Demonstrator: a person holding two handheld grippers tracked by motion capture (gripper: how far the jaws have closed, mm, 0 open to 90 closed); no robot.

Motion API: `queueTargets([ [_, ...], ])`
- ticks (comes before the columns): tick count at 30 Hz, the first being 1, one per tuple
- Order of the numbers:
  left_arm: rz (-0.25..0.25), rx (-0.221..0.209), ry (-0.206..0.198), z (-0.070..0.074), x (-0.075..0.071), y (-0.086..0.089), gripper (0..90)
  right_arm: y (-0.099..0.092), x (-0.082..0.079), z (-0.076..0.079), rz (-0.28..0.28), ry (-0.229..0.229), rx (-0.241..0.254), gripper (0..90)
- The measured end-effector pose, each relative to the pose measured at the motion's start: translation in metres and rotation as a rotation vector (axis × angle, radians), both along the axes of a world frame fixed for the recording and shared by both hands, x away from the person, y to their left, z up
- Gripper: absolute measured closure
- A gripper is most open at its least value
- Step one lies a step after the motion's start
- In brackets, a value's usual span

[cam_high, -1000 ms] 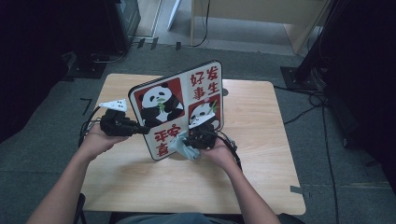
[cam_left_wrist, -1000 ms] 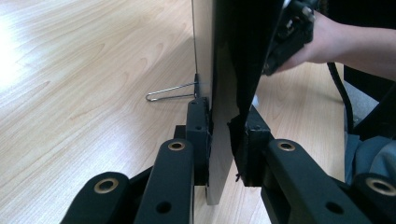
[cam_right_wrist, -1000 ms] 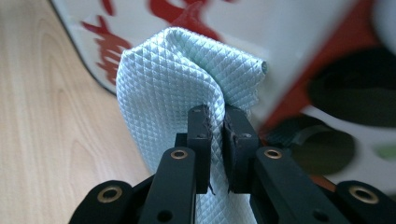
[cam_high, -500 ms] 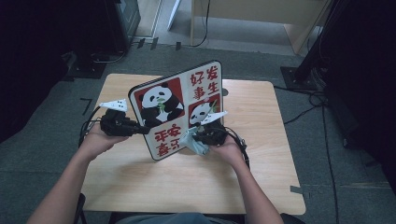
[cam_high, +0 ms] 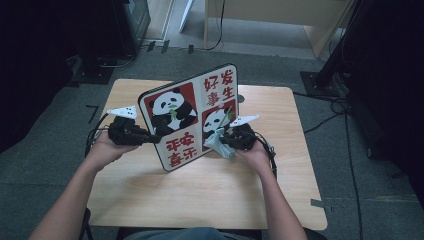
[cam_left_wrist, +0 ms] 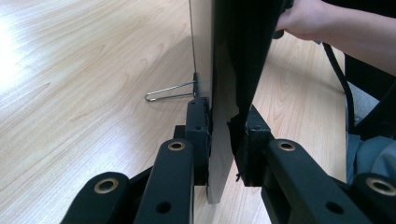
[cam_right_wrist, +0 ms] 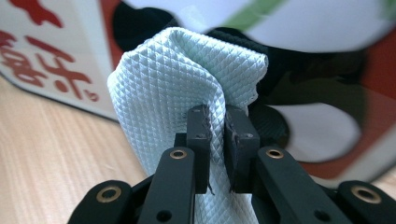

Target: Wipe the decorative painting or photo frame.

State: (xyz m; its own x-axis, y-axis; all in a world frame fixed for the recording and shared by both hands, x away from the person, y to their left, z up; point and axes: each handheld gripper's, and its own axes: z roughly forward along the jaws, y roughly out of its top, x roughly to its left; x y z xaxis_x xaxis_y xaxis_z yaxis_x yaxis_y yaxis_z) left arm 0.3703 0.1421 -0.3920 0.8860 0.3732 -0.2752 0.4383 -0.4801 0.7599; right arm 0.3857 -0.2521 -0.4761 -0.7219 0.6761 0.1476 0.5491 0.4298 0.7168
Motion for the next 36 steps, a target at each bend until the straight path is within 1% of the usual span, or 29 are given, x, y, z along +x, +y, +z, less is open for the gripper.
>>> queueTargets([
  [2, -0.001, 0.0, 0.001, 0.0, 0.0, 0.0, 78.6, -0.005, 0.001, 0.0, -0.025, 0.005, 0.006, 82.0],
  [8, -0.002, 0.0, 0.003, 0.0, 0.0, 0.0, 78.7, -0.013, 0.005, -0.001, -0.04, -0.015, 0.002, 81.8],
  [10, -0.002, 0.001, 0.003, 0.0, 0.0, 0.0, 78.7, -0.016, 0.006, -0.001, -0.049, -0.015, 0.001, 81.7],
  [15, -0.003, 0.002, 0.002, 0.0, 0.0, 0.001, 78.7, -0.027, 0.008, -0.001, -0.101, -0.022, 0.009, 81.8],
  [19, -0.004, 0.0, 0.002, 0.0, 0.001, 0.002, 78.7, -0.033, 0.01, -0.001, -0.131, -0.021, 0.019, 81.8],
  [22, -0.002, 0.0, -0.002, 0.0, 0.001, 0.003, 78.9, -0.039, 0.01, 0.001, -0.157, -0.03, 0.011, 82.1],
  [25, 0.0, -0.004, -0.002, 0.0, 0.001, 0.003, 79.0, -0.045, 0.01, 0.003, -0.186, -0.023, 0.037, 82.5],
  [27, 0.001, -0.006, -0.002, 0.0, 0.001, 0.003, 78.8, -0.046, 0.009, 0.006, -0.183, -0.023, 0.054, 83.2],
  [29, 0.002, -0.006, 0.0, -0.001, 0.001, 0.003, 78.7, -0.046, 0.008, 0.008, -0.147, -0.024, 0.074, 83.8],
  [31, 0.003, -0.007, 0.001, -0.001, 0.001, 0.003, 78.6, -0.046, 0.007, 0.011, -0.125, -0.014, 0.075, 84.2],
  [35, 0.007, -0.007, 0.001, -0.001, 0.001, 0.003, 78.4, -0.046, 0.003, 0.02, -0.114, 0.0, 0.092, 84.5],
  [36, 0.007, -0.007, 0.001, -0.001, 0.001, 0.003, 78.3, -0.046, 0.002, 0.023, -0.106, -0.005, 0.094, 84.5],
])
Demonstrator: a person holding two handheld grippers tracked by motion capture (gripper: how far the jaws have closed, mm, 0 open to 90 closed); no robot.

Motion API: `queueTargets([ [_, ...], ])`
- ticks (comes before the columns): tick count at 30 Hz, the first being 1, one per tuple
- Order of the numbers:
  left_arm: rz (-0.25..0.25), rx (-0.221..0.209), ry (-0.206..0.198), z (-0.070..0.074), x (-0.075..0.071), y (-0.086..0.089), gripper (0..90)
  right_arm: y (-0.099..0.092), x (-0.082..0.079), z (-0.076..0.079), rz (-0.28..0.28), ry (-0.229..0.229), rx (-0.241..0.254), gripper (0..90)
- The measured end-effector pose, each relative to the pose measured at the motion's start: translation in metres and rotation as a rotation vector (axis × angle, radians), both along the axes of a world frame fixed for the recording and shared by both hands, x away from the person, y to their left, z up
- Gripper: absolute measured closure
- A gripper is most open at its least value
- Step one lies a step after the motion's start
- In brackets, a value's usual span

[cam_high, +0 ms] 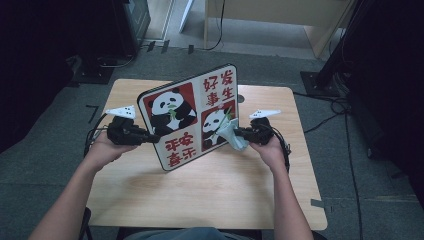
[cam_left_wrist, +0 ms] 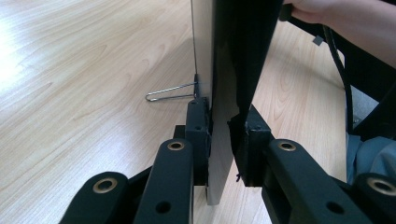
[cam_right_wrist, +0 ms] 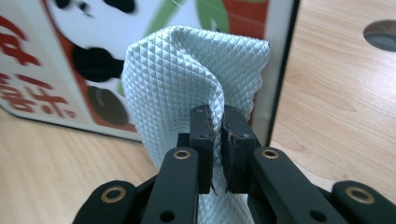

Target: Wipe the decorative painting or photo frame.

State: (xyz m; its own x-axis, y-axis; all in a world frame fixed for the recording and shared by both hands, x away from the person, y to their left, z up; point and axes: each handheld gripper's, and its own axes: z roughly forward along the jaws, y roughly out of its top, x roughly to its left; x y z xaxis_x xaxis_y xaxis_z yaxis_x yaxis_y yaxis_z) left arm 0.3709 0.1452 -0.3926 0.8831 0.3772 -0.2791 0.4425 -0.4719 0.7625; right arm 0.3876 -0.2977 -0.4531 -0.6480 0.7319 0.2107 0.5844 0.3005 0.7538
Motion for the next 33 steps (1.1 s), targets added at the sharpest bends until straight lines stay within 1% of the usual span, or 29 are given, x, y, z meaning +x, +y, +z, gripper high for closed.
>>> queueTargets([
  [5, -0.001, -0.001, 0.003, 0.0, 0.0, 0.0, 78.2, 0.009, -0.008, 0.02, 0.042, -0.023, 0.007, 84.5],
  [8, 0.0, -0.003, 0.006, -0.001, 0.0, 0.0, 78.1, 0.016, -0.012, 0.034, 0.06, -0.034, 0.023, 84.2],
  [12, -0.002, -0.001, 0.011, -0.001, 0.0, 0.0, 78.0, 0.027, -0.017, 0.055, 0.085, -0.047, 0.074, 84.1],
  [13, -0.001, -0.002, 0.013, -0.001, 0.0, 0.0, 78.0, 0.03, -0.019, 0.061, 0.1, -0.063, 0.073, 84.1],
  [16, -0.003, 0.001, 0.013, -0.002, 0.0, 0.0, 77.8, 0.043, -0.023, 0.082, 0.131, -0.091, 0.059, 84.1],
  [21, -0.004, 0.003, 0.013, -0.002, -0.001, 0.0, 77.8, 0.063, -0.026, 0.117, 0.169, -0.134, 0.075, 84.1],
  [24, -0.001, 0.0, 0.014, -0.002, -0.001, 0.0, 77.7, 0.074, -0.026, 0.136, 0.189, -0.156, 0.068, 84.1],
  [27, 0.0, -0.001, 0.016, -0.002, -0.001, 0.0, 77.7, 0.086, -0.026, 0.153, 0.213, -0.168, 0.064, 84.1],
  [29, 0.0, -0.001, 0.017, -0.003, -0.001, -0.001, 77.7, 0.093, -0.025, 0.164, 0.231, -0.163, 0.087, 84.1],
  [30, 0.001, 0.001, 0.018, -0.003, -0.002, -0.001, 77.7, 0.098, -0.024, 0.172, 0.238, -0.168, 0.094, 84.1],
  [33, -0.004, 0.021, 0.01, -0.004, -0.002, -0.004, 77.5, 0.11, -0.024, 0.19, 0.249, -0.184, 0.077, 84.1],
])
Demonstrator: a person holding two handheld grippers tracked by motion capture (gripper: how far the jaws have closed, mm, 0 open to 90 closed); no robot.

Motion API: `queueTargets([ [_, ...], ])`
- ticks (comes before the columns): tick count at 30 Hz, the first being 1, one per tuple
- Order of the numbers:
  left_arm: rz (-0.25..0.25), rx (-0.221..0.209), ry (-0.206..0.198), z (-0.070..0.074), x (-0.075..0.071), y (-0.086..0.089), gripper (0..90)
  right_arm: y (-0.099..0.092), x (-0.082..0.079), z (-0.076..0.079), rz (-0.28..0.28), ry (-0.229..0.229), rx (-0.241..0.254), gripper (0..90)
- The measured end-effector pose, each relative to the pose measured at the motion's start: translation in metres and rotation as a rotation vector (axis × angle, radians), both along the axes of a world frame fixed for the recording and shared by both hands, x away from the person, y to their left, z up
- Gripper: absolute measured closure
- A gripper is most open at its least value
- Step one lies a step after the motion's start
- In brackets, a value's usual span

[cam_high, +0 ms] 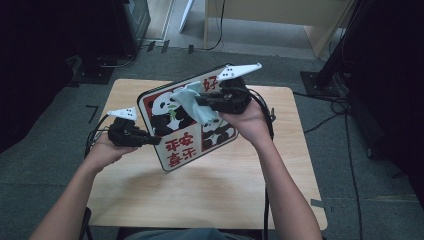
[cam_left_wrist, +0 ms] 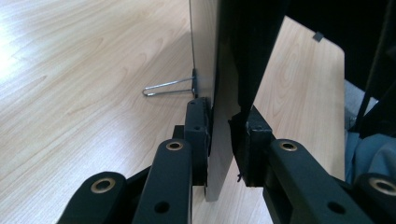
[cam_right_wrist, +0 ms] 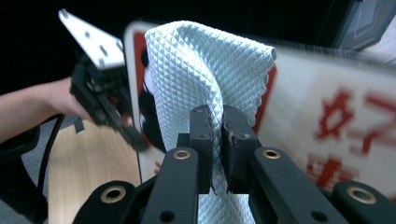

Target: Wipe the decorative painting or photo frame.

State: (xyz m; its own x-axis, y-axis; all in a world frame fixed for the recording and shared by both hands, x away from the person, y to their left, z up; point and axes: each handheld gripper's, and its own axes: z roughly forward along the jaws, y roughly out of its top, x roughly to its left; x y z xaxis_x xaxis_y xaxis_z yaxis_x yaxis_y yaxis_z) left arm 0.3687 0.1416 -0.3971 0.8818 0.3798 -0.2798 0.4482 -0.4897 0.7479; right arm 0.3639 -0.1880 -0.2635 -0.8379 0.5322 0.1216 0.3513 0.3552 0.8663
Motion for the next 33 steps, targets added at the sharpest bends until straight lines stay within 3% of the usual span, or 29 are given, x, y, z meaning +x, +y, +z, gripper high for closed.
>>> queueTargets([
  [9, 0.006, -0.014, -0.007, 0.0, -0.001, 0.001, 77.9, 0.056, 0.003, 0.053, 0.077, -0.107, -0.057, 83.6],
  [15, 0.009, -0.009, -0.031, 0.0, -0.002, 0.001, 78.3, 0.093, 0.008, 0.071, 0.093, -0.155, -0.129, 83.5],
  [24, 0.008, -0.004, -0.033, 0.001, -0.002, 0.001, 78.4, 0.129, 0.025, 0.066, 0.103, -0.131, -0.187, 83.5],
  [33, 0.011, -0.008, -0.028, 0.001, -0.002, 0.001, 78.6, 0.143, 0.035, 0.051, 0.12, -0.064, -0.223, 83.2],
])
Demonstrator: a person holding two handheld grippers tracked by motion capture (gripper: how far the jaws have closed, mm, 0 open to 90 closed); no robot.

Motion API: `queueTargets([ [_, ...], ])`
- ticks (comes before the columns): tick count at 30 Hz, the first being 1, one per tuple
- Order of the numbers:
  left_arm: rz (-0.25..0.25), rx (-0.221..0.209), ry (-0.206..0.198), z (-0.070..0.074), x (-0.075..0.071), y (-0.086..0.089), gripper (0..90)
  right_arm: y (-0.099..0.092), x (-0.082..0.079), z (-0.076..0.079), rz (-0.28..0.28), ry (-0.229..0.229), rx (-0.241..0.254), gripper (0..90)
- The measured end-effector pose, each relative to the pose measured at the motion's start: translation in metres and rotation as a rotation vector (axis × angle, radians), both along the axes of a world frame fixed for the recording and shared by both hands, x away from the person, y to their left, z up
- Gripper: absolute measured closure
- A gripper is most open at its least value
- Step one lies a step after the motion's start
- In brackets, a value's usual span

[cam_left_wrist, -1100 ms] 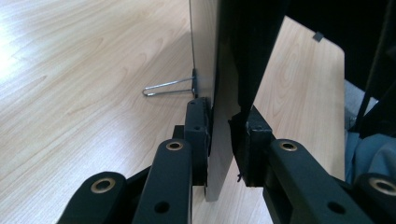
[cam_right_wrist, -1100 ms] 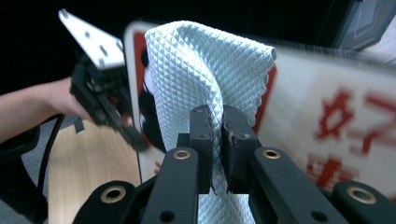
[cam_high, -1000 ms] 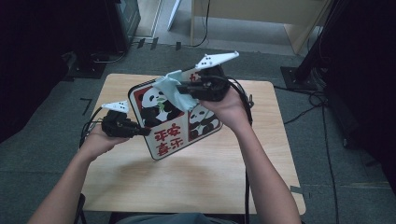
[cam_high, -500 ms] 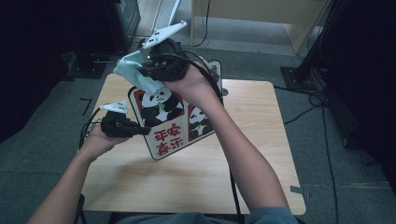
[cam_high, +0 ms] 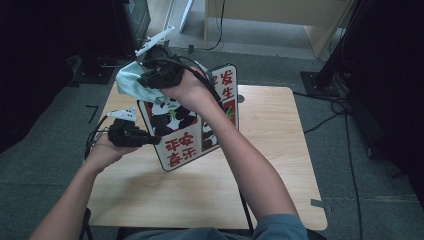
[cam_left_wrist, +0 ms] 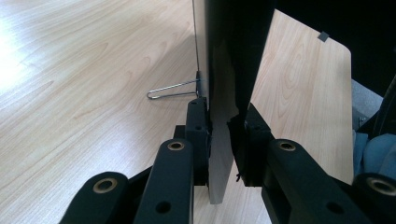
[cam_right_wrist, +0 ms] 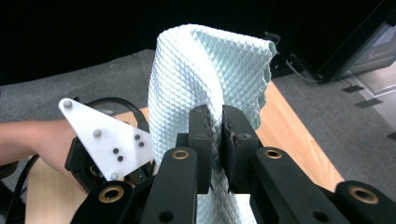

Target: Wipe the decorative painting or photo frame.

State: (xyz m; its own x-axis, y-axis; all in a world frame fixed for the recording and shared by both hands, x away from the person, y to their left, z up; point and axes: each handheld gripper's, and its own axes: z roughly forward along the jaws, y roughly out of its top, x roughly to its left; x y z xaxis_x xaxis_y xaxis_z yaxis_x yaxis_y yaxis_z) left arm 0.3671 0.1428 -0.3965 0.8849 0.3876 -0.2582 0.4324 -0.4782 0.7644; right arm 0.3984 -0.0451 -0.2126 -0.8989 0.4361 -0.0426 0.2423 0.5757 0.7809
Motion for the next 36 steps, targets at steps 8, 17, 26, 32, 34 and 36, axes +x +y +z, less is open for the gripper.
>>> queueTargets([
  [8, 0.0, 0.0, 0.008, 0.0, 0.0, 0.0, 78.7, 0.002, 0.006, -0.011, 0.024, 0.043, 0.002, 83.7],
  [17, 0.01, -0.007, 0.021, 0.0, 0.0, 0.0, 78.9, -0.009, 0.019, -0.019, 0.094, 0.105, 0.087, 83.6],
  [26, 0.007, -0.004, 0.027, 0.0, 0.001, 0.001, 79.2, -0.012, 0.023, -0.021, 0.096, 0.111, 0.097, 83.3],
  [32, 0.008, -0.002, 0.029, 0.0, 0.001, 0.0, 79.2, -0.017, 0.025, -0.022, 0.083, 0.114, 0.106, 83.3],
  [34, 0.008, -0.002, 0.029, 0.0, 0.001, 0.0, 79.3, -0.019, 0.025, -0.022, 0.081, 0.109, 0.109, 83.4],
  [36, 0.011, -0.006, 0.032, 0.0, 0.001, 0.0, 79.3, -0.02, 0.025, -0.023, 0.078, 0.106, 0.112, 83.4],
])
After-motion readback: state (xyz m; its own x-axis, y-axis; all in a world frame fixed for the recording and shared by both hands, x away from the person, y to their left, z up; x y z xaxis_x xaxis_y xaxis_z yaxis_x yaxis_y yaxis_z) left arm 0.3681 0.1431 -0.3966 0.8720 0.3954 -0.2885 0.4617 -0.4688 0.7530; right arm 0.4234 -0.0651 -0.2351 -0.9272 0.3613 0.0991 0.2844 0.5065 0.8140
